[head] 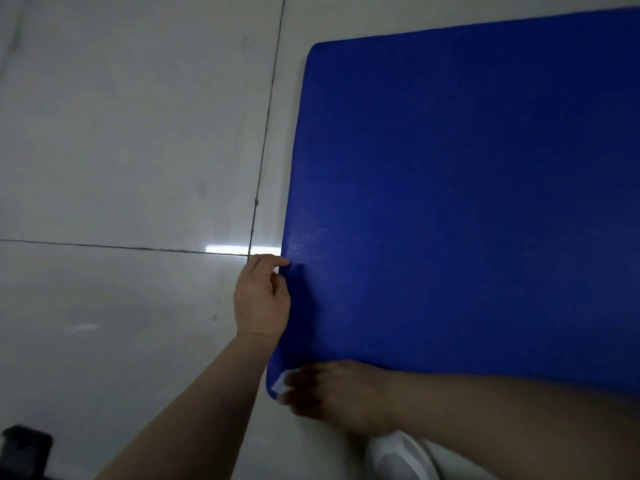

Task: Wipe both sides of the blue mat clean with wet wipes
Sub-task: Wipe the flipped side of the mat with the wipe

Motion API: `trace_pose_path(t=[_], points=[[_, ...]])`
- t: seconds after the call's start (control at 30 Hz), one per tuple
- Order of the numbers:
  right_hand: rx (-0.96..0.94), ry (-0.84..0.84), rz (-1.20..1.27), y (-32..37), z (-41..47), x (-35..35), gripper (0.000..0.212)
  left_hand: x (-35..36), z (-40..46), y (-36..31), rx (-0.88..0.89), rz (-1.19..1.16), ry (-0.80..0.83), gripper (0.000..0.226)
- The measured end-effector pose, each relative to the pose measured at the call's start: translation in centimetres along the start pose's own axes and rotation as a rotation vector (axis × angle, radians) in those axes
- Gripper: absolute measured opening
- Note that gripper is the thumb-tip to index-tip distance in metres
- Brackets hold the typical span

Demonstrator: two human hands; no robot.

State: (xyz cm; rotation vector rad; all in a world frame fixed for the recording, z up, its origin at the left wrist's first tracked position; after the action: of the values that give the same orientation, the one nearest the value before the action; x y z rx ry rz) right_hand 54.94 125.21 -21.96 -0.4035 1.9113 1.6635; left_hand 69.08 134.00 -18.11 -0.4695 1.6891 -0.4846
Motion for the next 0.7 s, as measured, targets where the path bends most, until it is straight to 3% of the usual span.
trace_pose_path(t=[0.1, 0.17, 0.27, 0.33, 0.47, 0.7], points=[[-0.023, 0.025, -0.262, -0.4, -4.1, -1.1, 0.044, 0.5, -0.5, -0.4, 0.047, 0.015, 0.032, 0.033], [0.127, -0.135, -0.393, -2.1, -5.5, -2.6, 0.053, 0.8, -0.8, -0.6, 0.079, 0.038, 0.046, 0.032], [0.376, -0.245, -0.333, -4.5, -5.1, -5.1, 0.061, 1.2, -1.1, -1.2, 0.12, 0.048, 0.07, 0.032], [0.402, -0.272, -0.325, -4.3, -4.0, -4.9, 0.061, 1.6, -1.4, -1.5, 0.122, 0.048, 0.095, 0.031], [0.365, -0.255, -0.337, -3.9, -4.5, -3.8, 0.067, 1.2, -2.1, -1.6, 0.135, 0.066, 0.094, 0.037], [0.169, -0.09, -0.378, 0.2, -6.2, 0.4, 0.043, 1.3, -2.3, -2.2, 0.127, 0.092, 0.1, 0.029]])
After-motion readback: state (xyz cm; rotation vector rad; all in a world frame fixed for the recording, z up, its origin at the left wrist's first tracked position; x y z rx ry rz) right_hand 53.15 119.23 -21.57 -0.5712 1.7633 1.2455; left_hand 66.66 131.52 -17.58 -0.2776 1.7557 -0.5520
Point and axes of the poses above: each hand's wrist, its own z-axis towards the middle knuckle, its own x-axis out of the palm, y = z × x, the point moved 6 cm from there along z, towards the middle knuckle, and after that the axes turned 11 degrees about y, right-handed, at the moved point
